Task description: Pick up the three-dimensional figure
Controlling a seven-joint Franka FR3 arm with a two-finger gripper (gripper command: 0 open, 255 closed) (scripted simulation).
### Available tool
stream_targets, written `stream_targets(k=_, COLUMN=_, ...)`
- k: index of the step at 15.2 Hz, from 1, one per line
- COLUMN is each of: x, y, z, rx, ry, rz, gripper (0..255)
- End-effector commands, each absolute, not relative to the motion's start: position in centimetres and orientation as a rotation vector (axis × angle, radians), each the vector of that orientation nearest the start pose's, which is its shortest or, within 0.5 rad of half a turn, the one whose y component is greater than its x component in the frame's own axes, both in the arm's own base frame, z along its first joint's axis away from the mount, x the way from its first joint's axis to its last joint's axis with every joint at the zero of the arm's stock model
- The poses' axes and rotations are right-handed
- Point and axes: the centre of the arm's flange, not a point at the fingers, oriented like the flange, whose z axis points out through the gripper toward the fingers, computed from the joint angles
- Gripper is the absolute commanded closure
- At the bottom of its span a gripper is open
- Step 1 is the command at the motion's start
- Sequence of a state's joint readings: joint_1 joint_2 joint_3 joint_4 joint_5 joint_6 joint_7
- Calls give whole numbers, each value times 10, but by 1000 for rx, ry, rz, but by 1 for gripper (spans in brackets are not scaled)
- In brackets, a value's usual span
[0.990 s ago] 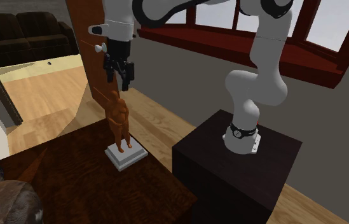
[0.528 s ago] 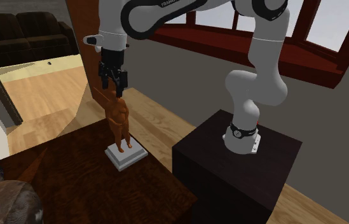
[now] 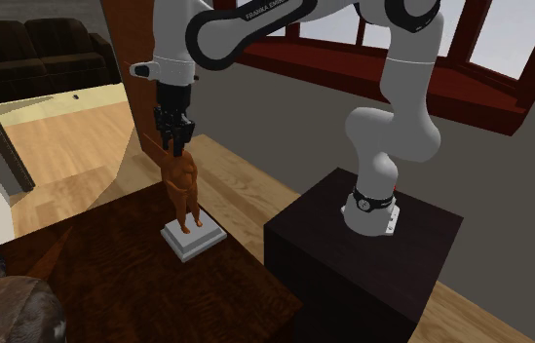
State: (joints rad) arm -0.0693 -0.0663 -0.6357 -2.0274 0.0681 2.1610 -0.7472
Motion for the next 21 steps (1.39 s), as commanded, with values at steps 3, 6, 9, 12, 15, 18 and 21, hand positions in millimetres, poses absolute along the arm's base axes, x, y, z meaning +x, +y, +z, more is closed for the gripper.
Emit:
stream_targets(k=3, x=423, y=-363, z=489, rx=-3174, ry=-11, rz=-325, gripper=255)
stream_targets(k=6, x=422, y=-363, z=489, rx=-3174, ry=-11, rz=-325, gripper=255)
stream_targets(k=9, x=422, y=-363, z=504, rx=-3174, ry=-11, rz=-325, gripper=255)
stream_targets(k=12, x=422, y=-363, z=520, rx=-3174, ry=-11, rz=-325, gripper=255)
stream_targets(k=15, x=422, y=-363, z=536, rx=-3174, ry=-11, rz=-325, gripper=255)
stream_targets(k=18, x=422, y=-363, z=552, rx=-3174, ry=-11, rz=-325, gripper=255)
stream_targets(k=21, x=422, y=-363, z=568, rx=-3174, ry=-11, rz=-325, gripper=255)
